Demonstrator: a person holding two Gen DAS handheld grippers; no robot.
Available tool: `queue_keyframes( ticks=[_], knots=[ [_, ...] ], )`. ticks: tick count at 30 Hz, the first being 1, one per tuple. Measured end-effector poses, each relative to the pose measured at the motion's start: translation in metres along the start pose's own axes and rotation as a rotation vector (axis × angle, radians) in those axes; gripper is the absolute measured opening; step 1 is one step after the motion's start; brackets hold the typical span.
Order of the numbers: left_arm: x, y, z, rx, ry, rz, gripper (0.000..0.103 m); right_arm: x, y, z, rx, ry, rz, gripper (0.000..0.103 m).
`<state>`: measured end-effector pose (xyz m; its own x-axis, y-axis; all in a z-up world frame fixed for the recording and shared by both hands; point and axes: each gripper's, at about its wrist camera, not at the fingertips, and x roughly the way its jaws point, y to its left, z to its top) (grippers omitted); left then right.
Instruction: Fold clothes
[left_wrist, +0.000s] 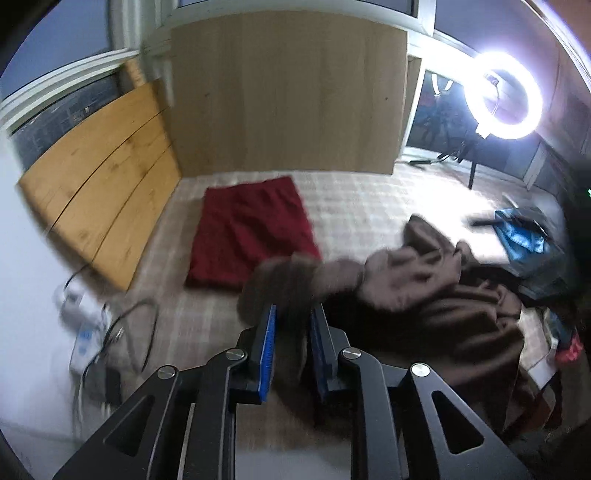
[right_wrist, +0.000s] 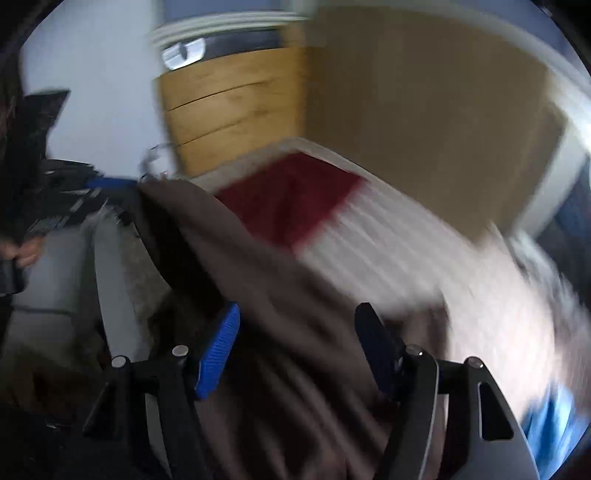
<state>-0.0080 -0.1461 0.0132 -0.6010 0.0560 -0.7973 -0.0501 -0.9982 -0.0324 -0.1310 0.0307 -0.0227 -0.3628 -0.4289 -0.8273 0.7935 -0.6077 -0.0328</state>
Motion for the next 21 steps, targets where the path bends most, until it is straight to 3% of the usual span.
queue_keyframes(
  ticks=[2, 4, 6, 9, 11, 12, 13, 15, 17, 21],
  knots=[
    [-0.014, 0.011, -0.023, -0.051, 0.006, 0.018, 0.019, 0.031, 0.022, 0.037, -0.128, 0.016, 0.032, 0.064],
    [-0.030, 0.025, -0.051, -0.113, 0.016, 0.055, 0.019, 0.058, 0.049, 0.053, -0.250, 0.044, 0.050, 0.064],
    [-0.045, 0.042, -0.081, -0.193, 0.031, 0.100, 0.018, 0.078, 0.071, 0.062, -0.371, 0.054, -0.017, 0.064],
    [-0.064, 0.056, -0.119, -0.277, 0.039, 0.162, 0.018, 0.105, 0.077, 0.077, -0.409, 0.095, -0.091, 0.064],
    [-0.070, 0.058, -0.135, -0.304, 0.044, 0.184, 0.018, 0.118, 0.070, 0.085, -0.364, 0.117, -0.066, 0.061],
    [-0.072, 0.059, -0.142, -0.316, 0.047, 0.192, 0.018, 0.121, 0.060, 0.086, -0.295, 0.134, -0.020, 0.026],
    [-0.073, 0.059, -0.147, -0.323, 0.049, 0.196, 0.018, 0.125, 0.049, 0.087, -0.217, 0.151, 0.031, 0.009],
    [-0.070, 0.056, -0.154, -0.330, 0.055, 0.197, 0.018, 0.122, 0.033, 0.090, -0.094, 0.149, 0.101, 0.009],
    [-0.065, 0.051, -0.154, -0.320, 0.061, 0.188, 0.018, 0.087, 0.016, 0.084, -0.047, 0.059, 0.099, 0.009],
    [-0.055, 0.037, -0.137, -0.257, 0.050, 0.139, 0.018, -0.030, -0.063, 0.051, 0.178, -0.141, 0.024, 0.009]
  ],
)
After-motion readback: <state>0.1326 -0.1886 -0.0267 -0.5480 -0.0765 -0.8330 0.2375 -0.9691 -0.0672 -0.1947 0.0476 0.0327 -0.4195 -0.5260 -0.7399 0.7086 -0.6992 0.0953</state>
